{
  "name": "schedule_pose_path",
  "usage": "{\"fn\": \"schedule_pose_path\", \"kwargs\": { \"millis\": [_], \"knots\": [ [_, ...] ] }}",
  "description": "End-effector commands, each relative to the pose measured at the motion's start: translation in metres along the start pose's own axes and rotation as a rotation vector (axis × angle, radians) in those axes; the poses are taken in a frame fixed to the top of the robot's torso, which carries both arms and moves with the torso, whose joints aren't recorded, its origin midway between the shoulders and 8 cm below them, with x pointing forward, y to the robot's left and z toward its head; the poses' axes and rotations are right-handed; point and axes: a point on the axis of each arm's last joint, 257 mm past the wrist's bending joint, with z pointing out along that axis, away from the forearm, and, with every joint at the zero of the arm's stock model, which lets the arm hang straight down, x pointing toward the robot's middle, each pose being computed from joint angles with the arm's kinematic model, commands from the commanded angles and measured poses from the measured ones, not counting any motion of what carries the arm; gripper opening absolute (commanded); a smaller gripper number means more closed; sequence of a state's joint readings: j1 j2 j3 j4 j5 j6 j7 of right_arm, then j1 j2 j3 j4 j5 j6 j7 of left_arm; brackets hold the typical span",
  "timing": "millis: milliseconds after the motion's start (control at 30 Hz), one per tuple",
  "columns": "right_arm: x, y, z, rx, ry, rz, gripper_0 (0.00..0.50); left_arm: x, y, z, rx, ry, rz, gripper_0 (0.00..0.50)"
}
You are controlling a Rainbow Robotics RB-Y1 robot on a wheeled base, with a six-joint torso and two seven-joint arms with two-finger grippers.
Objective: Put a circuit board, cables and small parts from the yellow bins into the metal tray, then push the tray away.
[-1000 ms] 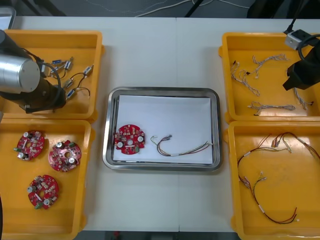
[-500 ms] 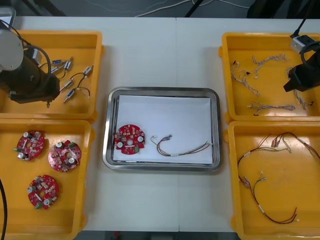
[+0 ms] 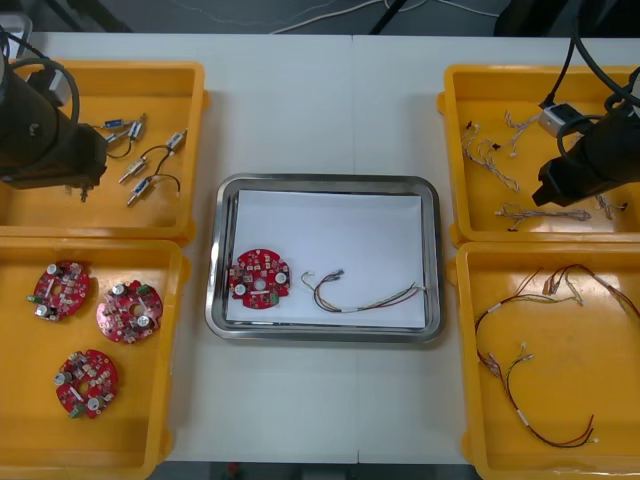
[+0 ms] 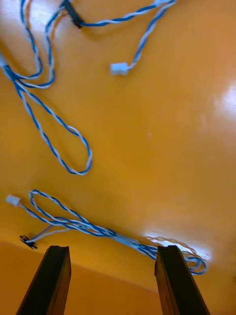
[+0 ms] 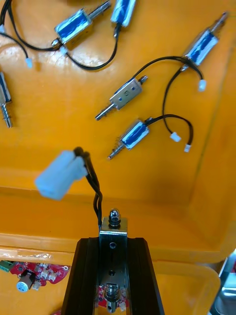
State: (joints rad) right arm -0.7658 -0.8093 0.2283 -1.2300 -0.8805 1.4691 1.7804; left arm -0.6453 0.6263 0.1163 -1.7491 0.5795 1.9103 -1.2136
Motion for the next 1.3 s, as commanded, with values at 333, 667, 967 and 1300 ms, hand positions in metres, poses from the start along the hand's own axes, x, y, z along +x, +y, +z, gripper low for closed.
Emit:
{"fn": "schedule_pose_path", "kwargs": {
  "millis": [333, 667, 967, 1300],
  "knots": [
    [0.006, 0.028, 0.038, -0.033, -0.027, -0.043, 0.500, -0.030, -0.056, -0.059, 0.076, -0.104, -0.008, 0.000],
    [0.011, 0.036, 0.046, -0.029, -0.008, -0.070, 0.462, -0.004, -0.115, -0.048, 0.095, -0.049, -0.063, 0.000],
    [0.005, 0.033, 0.044, -0.015, -0.027, -0.087, 0.000, 0.018, -0.156, -0.040, 0.089, 0.005, -0.113, 0.000],
    [-0.014, 0.019, 0.016, 0.041, -0.082, -0.154, 0.000, 0.038, -0.189, -0.022, 0.006, 0.058, -0.154, 0.000]
  ]
}}
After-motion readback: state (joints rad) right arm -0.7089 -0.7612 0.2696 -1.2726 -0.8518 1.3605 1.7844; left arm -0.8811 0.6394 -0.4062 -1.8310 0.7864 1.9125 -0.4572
